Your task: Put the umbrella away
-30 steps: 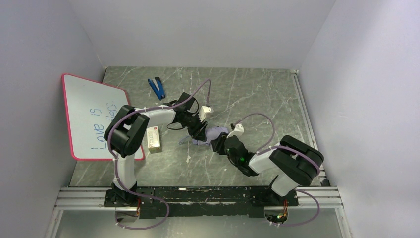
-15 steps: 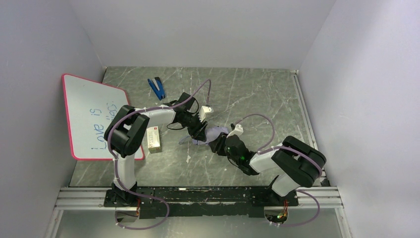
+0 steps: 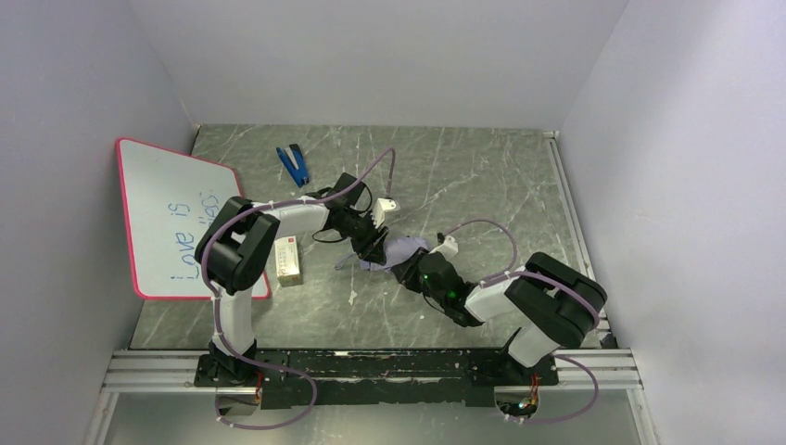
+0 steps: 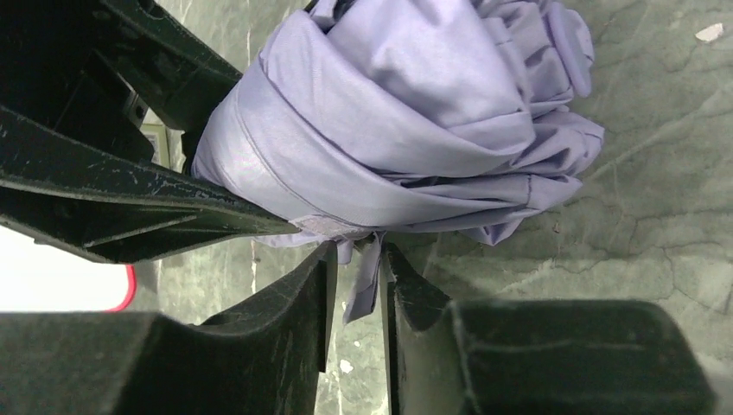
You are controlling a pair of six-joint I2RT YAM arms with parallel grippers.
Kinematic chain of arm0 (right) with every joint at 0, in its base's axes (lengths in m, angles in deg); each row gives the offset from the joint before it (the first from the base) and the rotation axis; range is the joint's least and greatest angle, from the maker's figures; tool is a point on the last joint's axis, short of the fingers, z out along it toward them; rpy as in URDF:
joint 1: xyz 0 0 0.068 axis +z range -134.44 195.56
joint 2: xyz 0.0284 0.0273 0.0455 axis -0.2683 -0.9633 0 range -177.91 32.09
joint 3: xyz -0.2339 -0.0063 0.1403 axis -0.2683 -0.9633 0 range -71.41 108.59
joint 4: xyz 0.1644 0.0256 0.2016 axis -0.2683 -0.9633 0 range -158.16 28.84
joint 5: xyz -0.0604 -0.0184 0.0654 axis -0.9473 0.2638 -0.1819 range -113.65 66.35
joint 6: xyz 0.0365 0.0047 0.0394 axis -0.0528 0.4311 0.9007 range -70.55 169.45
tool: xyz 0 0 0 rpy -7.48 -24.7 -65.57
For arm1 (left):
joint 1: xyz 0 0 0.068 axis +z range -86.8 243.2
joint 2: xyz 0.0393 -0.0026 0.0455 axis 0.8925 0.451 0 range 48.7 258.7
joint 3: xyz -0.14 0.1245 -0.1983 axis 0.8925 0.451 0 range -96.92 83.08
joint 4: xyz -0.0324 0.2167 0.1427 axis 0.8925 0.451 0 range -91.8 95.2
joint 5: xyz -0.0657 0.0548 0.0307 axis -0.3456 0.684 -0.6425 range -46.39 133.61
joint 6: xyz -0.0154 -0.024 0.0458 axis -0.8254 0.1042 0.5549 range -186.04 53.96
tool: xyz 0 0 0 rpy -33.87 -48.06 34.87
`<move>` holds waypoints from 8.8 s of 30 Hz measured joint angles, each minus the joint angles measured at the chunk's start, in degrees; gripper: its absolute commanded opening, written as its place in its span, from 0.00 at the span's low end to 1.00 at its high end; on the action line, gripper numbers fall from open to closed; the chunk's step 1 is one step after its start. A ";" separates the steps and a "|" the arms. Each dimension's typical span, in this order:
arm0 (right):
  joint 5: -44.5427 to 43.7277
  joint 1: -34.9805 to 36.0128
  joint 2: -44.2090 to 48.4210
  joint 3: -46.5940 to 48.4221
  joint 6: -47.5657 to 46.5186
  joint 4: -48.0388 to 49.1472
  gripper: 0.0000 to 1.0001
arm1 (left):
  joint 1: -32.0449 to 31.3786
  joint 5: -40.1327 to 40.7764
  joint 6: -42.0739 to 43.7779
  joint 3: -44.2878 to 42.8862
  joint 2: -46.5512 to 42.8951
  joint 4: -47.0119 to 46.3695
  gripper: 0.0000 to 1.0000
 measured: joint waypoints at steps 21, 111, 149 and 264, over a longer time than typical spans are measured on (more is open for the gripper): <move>-2.08 1.95 -0.79 -6.45 0.31 9.27 0.00 | -1.16 2.05 -1.53 0.11 -0.52 -0.11 0.05; -1.86 -0.76 3.08 -6.01 -1.66 13.18 0.06 | -5.27 12.22 -3.10 0.92 -2.27 -1.66 0.05; -1.99 -2.49 21.33 -6.49 -8.59 10.08 0.22 | -5.49 12.66 -2.36 0.76 -2.21 -1.62 0.05; 0.61 -20.79 11.17 17.99 -35.67 -45.16 0.11 | -0.22 29.49 -9.14 15.19 -36.89 -7.50 0.06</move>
